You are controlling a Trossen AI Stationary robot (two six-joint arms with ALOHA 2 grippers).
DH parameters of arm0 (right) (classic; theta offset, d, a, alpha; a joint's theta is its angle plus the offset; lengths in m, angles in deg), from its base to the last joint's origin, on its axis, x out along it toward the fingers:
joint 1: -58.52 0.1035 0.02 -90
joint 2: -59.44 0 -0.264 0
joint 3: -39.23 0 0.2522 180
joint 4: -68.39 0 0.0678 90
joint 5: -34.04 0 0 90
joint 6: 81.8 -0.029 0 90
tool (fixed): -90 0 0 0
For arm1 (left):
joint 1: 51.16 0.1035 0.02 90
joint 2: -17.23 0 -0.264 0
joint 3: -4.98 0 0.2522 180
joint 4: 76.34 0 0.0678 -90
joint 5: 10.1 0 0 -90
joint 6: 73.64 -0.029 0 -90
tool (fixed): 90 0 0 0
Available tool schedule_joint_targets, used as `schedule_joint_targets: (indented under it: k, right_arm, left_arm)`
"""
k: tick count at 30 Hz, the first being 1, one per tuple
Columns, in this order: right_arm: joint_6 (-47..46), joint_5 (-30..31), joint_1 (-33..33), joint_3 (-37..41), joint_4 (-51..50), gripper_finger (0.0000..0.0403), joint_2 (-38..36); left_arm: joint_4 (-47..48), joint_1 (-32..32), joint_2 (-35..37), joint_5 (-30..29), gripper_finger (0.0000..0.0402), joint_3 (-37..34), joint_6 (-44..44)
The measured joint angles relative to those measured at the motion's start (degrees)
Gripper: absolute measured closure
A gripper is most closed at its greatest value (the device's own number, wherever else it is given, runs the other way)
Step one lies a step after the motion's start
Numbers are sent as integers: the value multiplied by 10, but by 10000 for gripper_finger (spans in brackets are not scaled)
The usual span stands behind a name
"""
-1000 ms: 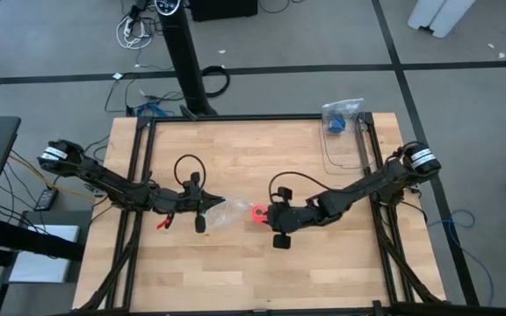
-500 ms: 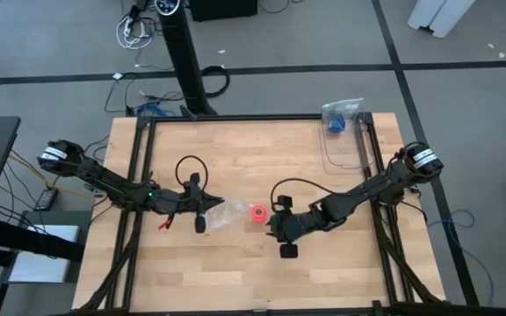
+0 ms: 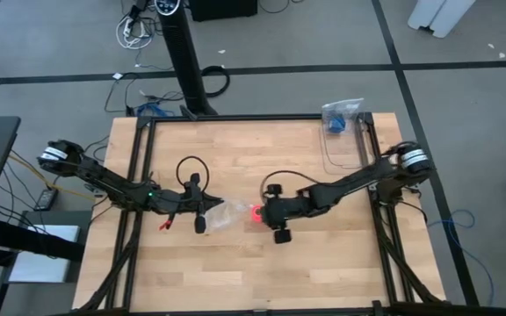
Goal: Roll bandage
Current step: Put the rolled pink bandage into the transparent zip bag
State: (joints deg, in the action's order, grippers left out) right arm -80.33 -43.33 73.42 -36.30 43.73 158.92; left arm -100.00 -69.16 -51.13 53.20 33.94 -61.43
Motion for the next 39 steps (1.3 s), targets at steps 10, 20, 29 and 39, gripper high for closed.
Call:
schedule_joint_targets:
  k: [10,20,29,39]
  right_arm:
    - [22,-34,-20,-35,-29,244,65]
    - [14,8,-10,-88,-85,321,97]
    - [11,171,34,-93,-47,378,-6]
    - [-11,180,42,-93,-63,376,-46]
  left_arm:
    - [1,0,0,4,401,1,1]
    - [-4,0,0,17,401,0,4]
    - [-16,0,0,52,401,0,2]
    - [-5,-1,0,55,401,16,-12]
